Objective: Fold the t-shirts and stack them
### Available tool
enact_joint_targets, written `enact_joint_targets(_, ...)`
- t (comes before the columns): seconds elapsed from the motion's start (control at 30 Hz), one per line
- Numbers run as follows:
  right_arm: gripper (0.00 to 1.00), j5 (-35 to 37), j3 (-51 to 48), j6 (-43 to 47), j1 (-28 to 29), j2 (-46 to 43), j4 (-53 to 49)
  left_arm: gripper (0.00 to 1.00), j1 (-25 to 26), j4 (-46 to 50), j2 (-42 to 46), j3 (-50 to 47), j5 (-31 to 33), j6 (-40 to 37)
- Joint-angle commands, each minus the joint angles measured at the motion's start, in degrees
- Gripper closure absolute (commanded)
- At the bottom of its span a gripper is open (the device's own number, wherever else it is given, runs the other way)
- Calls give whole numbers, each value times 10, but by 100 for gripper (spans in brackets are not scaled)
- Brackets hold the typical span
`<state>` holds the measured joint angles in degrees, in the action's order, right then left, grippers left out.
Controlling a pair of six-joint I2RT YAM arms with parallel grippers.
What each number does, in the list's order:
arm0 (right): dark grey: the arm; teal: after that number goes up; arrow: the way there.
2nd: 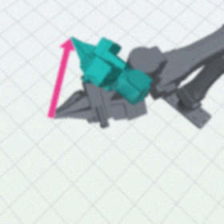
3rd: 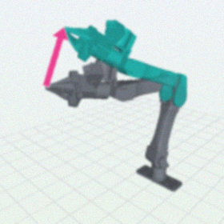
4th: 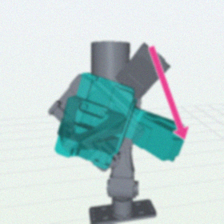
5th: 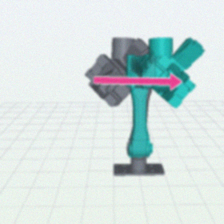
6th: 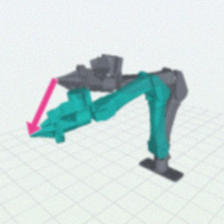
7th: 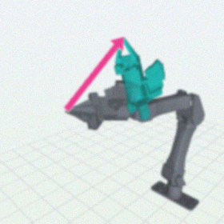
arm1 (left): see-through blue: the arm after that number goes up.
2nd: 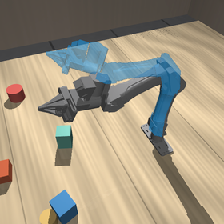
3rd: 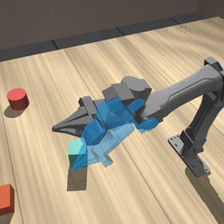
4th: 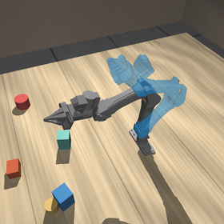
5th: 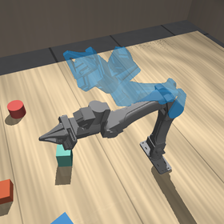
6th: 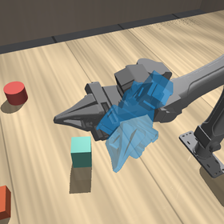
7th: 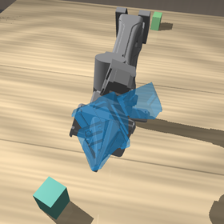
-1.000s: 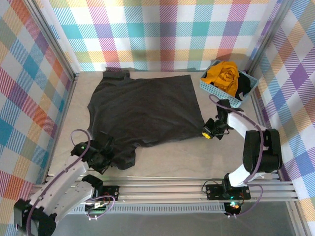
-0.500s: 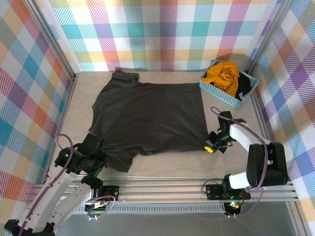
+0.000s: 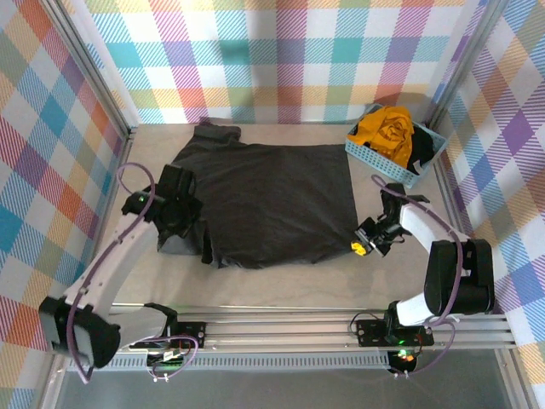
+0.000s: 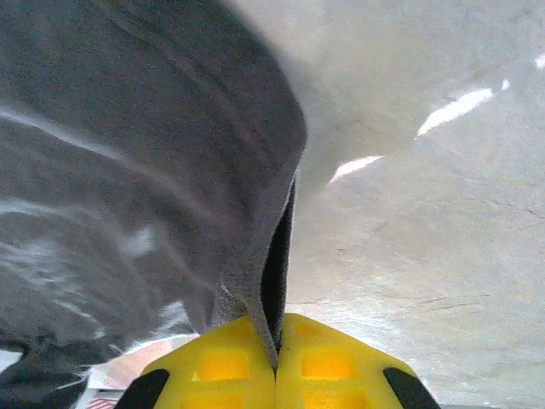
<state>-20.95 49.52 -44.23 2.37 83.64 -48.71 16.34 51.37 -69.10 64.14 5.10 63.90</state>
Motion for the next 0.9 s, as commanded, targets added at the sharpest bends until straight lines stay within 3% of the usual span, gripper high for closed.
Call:
enact_joint_targets(0.0, 100, -34, 45, -38, -5, 15, -12, 100, -32, -53, -43, 46, -26, -62)
enact_joint_targets(0.47, 100, -19, 168, -112, -10, 112, -8, 100, -101, -85, -156, 141, -33, -131)
enact_joint_targets(0.87, 100, 19, 234, -126, -12, 183, -11, 100, -138, -96, -176, 152, 2, -146)
